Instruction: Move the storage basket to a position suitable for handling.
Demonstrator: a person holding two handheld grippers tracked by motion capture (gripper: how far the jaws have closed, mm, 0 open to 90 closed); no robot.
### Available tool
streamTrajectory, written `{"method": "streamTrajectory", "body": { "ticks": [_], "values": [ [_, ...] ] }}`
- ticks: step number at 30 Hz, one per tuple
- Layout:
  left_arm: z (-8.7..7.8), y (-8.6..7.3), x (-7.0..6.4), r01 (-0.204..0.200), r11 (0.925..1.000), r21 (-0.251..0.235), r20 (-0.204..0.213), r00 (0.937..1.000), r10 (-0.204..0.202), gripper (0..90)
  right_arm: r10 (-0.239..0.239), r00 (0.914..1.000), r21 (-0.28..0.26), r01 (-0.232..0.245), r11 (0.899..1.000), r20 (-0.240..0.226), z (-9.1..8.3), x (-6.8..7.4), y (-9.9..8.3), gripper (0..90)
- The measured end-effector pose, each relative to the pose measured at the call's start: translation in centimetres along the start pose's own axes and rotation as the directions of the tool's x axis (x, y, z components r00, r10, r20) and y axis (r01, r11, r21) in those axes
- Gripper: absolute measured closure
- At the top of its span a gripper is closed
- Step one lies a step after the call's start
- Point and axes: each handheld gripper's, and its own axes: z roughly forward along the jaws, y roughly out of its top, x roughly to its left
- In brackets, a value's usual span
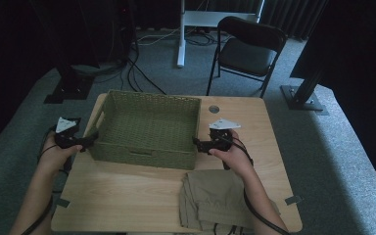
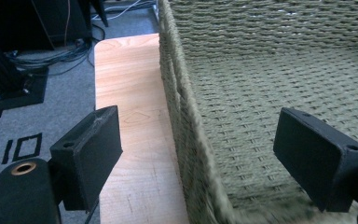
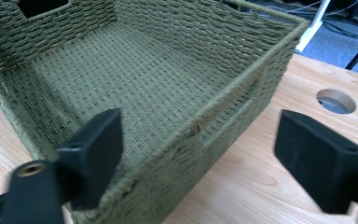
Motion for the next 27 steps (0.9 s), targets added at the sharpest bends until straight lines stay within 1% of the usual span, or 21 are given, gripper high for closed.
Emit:
{"method": "streamTrajectory", "body": {
  "ticks": [2,4,6,7,8,10,12,13,14,15,16,17,18,19,20,21,22,24,25,26,27],
  "values": [
    [0.3,0.0,0.1,-0.011,0.9999,0.007,-0.007,0.9999,0.011,16.6,0.006,1.0000,0.000,-0.006,1.000,-0.004,0.3,0.2,0.0,24.1],
    [0.6,0.0,0.2,0.001,1.0000,0.006,-0.007,1.0000,-0.001,17.6,0.002,1.0000,0.007,-0.002,1.000,-0.001,0.6,0.5,0.0,25.1],
    [0.8,0.0,0.2,-0.004,0.9998,0.018,-0.011,0.9999,0.005,20.2,0.005,1.0000,0.020,-0.005,1.000,0.006,1.0,0.8,-0.2,27.5],
    [1.0,-0.1,0.2,-0.016,0.9997,0.019,-0.016,0.9997,0.016,20.6,0.009,0.9999,0.023,-0.009,1.000,0.013,1.2,0.8,-0.2,29.2],
    [1.2,-0.2,0.2,-0.031,0.9991,0.029,-0.018,0.9993,0.032,23.3,0.010,0.9995,0.028,-0.011,1.000,0.029,1.3,0.9,-0.3,32.0],
    [1.3,-0.3,0.2,-0.019,0.9996,0.023,-0.011,0.9998,0.019,25.0,0.014,0.9987,0.029,-0.015,0.999,0.049,1.7,1.0,-0.5,35.1],
    [1.4,-0.4,0.1,-0.021,0.9995,0.023,-0.032,0.9992,0.022,32.1,0.014,0.9974,0.028,-0.016,0.999,0.070,1.9,1.2,-0.7,38.1],
    [1.4,-0.5,0.1,-0.013,0.9996,0.023,-0.035,0.9993,0.014,36.0,0.016,0.9972,0.028,-0.018,0.999,0.073,2.1,1.3,-0.9,39.9],
    [1.5,-0.5,0.0,0.007,0.9998,0.020,-0.035,0.9994,-0.006,41.5,0.021,0.9971,0.026,-0.023,0.999,0.073,2.2,1.3,-1.0,40.8],
    [1.5,-0.6,0.0,0.028,0.9994,0.020,-0.027,0.9993,-0.027,43.5,0.028,0.9970,0.019,-0.029,0.999,0.071,2.2,1.4,-1.1,42.5],
    [1.6,-0.6,-0.1,0.039,0.9991,0.020,-0.020,0.9991,-0.039,46.9,0.023,0.9974,0.014,-0.024,1.000,0.067,2.2,1.4,-1.1,43.6],
    [1.6,-0.6,-0.2,0.042,0.9989,0.018,-0.017,0.9990,-0.042,49.6,0.021,0.9974,0.012,-0.022,1.000,0.068,2.2,1.5,-1.1,45.0],
    [1.6,-0.6,-0.3,0.034,0.9993,0.017,-0.021,0.9992,-0.034,51.7,0.018,0.9979,0.014,-0.018,1.000,0.062,2.2,1.6,-1.1,49.0],
    [1.7,-0.6,-0.5,0.037,0.9991,0.019,-0.021,0.9991,-0.037,53.6,0.035,0.9978,0.019,-0.036,0.999,0.056,2.1,1.6,-1.1,51.8],
    [1.7,-0.5,-0.6,0.048,0.9984,0.030,-0.025,0.9986,-0.047,57.6,0.062,0.9967,0.032,-0.064,0.997,0.053,2.1,1.7,-1.0,52.5],
    [1.6,-0.5,-0.9,0.060,0.9974,0.039,-0.038,0.9976,-0.059,63.0,0.072,0.9956,0.037,-0.074,0.997,0.061,2.1,1.7,-0.9,52.5],
    [1.6,-0.4,-1.1,0.061,0.9973,0.041,-0.045,0.9972,-0.059,69.9,0.085,0.9936,0.046,-0.089,0.995,0.074,2.2,1.9,-0.9,54.1],
    [1.6,-0.4,-1.5,0.067,0.9969,0.041,-0.065,0.9958,-0.065,75.2,0.107,0.9918,0.049,-0.110,0.993,0.071,2.2,2.0,-0.8,57.9],
    [1.6,-0.5,-1.6,0.078,0.9962,0.041,-0.081,0.9940,-0.074,76.3,0.116,0.9909,0.049,-0.119,0.992,0.069,2.2,2.0,-0.9,59.8],
    [1.6,-0.5,-1.6,0.087,0.9955,0.039,-0.093,0.9922,-0.083,80.2,0.115,0.9912,0.048,-0.118,0.992,0.067,2.2,2.1,-0.9,61.6],
    [1.5,-0.5,-1.7,0.087,0.9954,0.039,-0.094,0.9920,-0.083,80.8,0.105,0.9916,0.051,-0.109,0.993,0.076,2.2,2.3,-0.8,61.9]
  ]
}}
